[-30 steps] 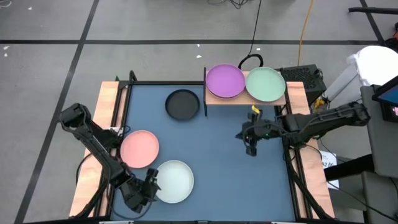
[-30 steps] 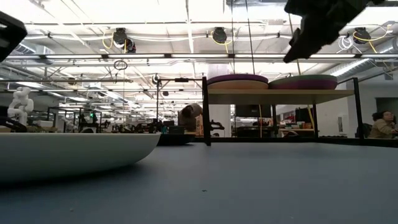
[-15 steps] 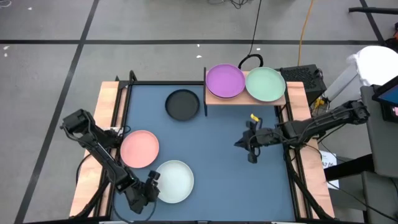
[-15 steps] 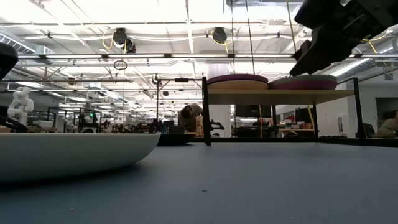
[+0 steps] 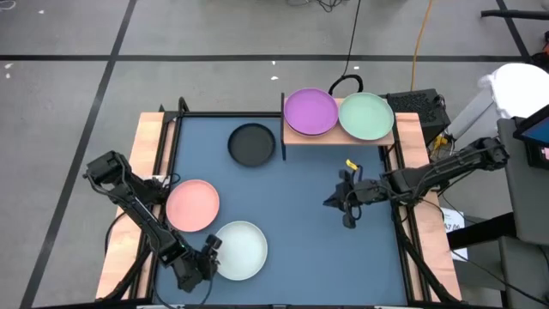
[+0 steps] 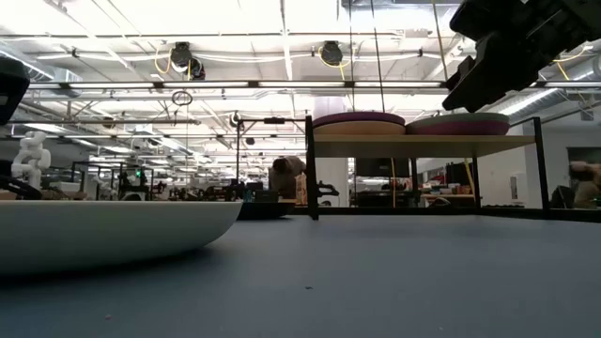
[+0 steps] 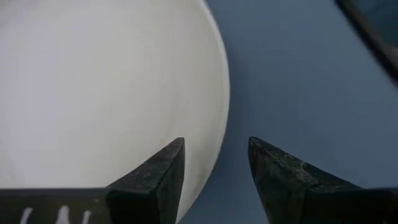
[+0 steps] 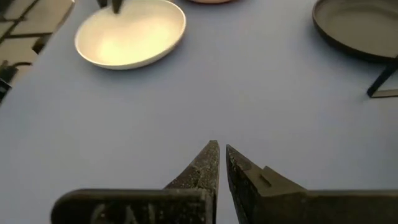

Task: Place and stack plates onto a shelf
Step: Stack the gray plate on top of the light green plate on the shelf

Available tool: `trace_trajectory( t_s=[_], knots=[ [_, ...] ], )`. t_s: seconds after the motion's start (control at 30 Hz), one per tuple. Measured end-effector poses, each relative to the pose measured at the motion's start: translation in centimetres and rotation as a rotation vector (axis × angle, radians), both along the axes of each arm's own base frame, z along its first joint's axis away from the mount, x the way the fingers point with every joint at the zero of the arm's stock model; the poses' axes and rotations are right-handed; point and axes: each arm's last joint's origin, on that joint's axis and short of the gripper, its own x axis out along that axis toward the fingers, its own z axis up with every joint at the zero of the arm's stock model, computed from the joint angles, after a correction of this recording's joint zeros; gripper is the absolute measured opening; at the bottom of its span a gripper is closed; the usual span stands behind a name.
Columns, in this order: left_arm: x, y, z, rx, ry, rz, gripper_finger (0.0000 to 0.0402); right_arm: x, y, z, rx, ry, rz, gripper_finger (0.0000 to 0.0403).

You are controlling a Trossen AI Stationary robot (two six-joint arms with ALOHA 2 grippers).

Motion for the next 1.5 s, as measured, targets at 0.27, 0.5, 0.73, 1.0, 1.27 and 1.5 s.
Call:
trace_trajectory(
  t_s=[0.27,0.5,0.73,1.0,1.27,1.5],
  knots=[
    [-0.2,0.2,-0.1,0.061,-0.006,-0.047,0.0109,0.1,1.0,0.6,0.045,-0.074,0.034,0.0015],
    [-0.2,0.0,-0.1,0.067,-0.024,-0.081,0.0014,0.6,1.7,1.7,0.084,-0.198,0.054,0.0015],
    [0.1,0.3,0.0,0.1,-0.041,-0.131,0.0011,0.4,3.0,2.6,0.127,-0.288,0.115,0.0015],
    [1.7,0.8,0.3,0.076,-0.1,-0.129,0.001,0.0,4.1,2.7,0.078,-0.309,0.125,0.0015],
    [2.6,0.7,0.7,-0.009,-0.136,-0.144,0.001,-0.1,4.1,2.7,0.037,-0.314,0.148,0.0015],
    [3.4,1.4,0.8,-0.006,-0.146,-0.114,0.001,0.1,3.8,3.2,0.058,-0.373,-0.004,0.0015]
  ],
)
